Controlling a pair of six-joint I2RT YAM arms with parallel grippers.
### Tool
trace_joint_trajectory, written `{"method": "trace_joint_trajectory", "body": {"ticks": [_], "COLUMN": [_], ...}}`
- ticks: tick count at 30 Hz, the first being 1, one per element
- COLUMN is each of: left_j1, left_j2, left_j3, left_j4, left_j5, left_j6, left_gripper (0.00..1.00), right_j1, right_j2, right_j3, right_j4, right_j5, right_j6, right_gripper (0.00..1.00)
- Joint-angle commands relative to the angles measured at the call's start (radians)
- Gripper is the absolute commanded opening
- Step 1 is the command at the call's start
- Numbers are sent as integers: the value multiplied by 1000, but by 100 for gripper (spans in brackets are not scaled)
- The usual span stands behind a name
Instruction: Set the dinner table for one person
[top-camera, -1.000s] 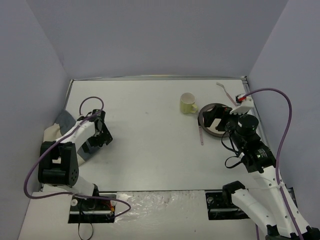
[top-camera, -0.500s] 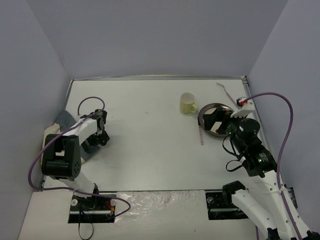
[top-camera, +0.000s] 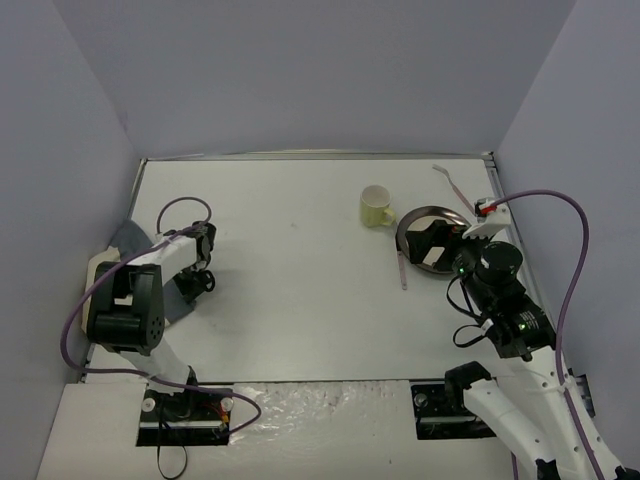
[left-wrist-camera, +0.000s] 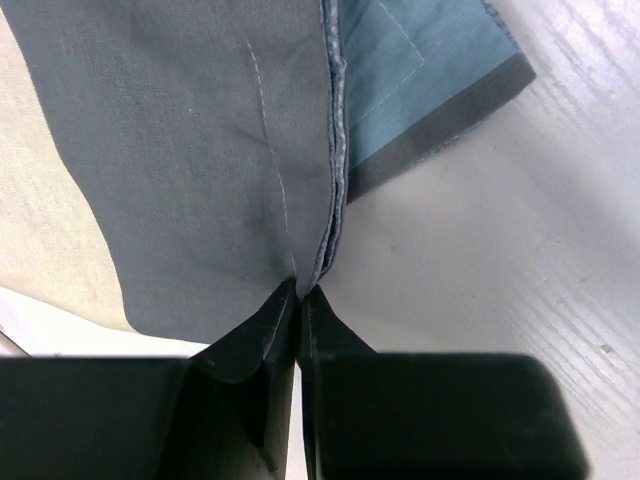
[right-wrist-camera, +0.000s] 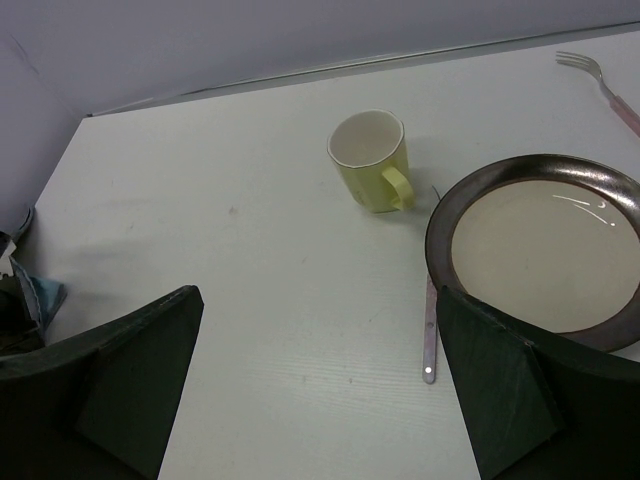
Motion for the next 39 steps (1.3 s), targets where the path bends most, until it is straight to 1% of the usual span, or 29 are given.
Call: {"method": "trace_joint_trajectory", "body": {"ticks": [1, 4, 6, 10, 14, 17, 20, 23, 26, 29, 34, 39], "left_j1": [-96, -197, -293, -414, -490, -510, -518, -518, -520, -519, -518, -518], "left_j2": [-35, -40, -44, -44, -41, -43, -49, -77, -113, -144, -168, -219], "left_j3": [85, 174, 259, 389, 471, 490, 540, 636, 699, 785, 959, 994], "left_j4": [-31, -70, -92, -114, -92, -60, -75, -113, -138, -163, -232, -283], "left_j5": [6, 9, 29, 74, 124, 165, 193, 182, 165, 166, 169, 140], "left_j6": [23, 34, 35, 29, 37, 44, 75, 108, 151, 192, 264, 300], "left_gripper": [0, 0, 0, 0, 0, 0, 0, 0, 0, 0, 0, 0], "right_j1": [7, 7, 7, 8, 8, 9, 10, 15, 29, 58, 138, 221], "right_j2": [8, 21, 29, 52, 78, 100, 127, 158, 202, 237, 302, 380], "right_j3": [6, 11, 18, 28, 33, 33, 28, 21, 12, -1, -12, -7], "right_j4": [79, 79, 79, 80, 80, 82, 87, 107, 129, 198, 300, 363], "right_j5": [-12, -18, -34, -66, -107, -135, -173, -221, -278, -314, -312, -276], "right_j6": [-7, -7, -7, -4, 0, -1, 0, 6, 22, 33, 36, 26], "right_gripper": [100, 100, 100, 100, 100, 100, 100, 100, 100, 100, 100, 99]}}
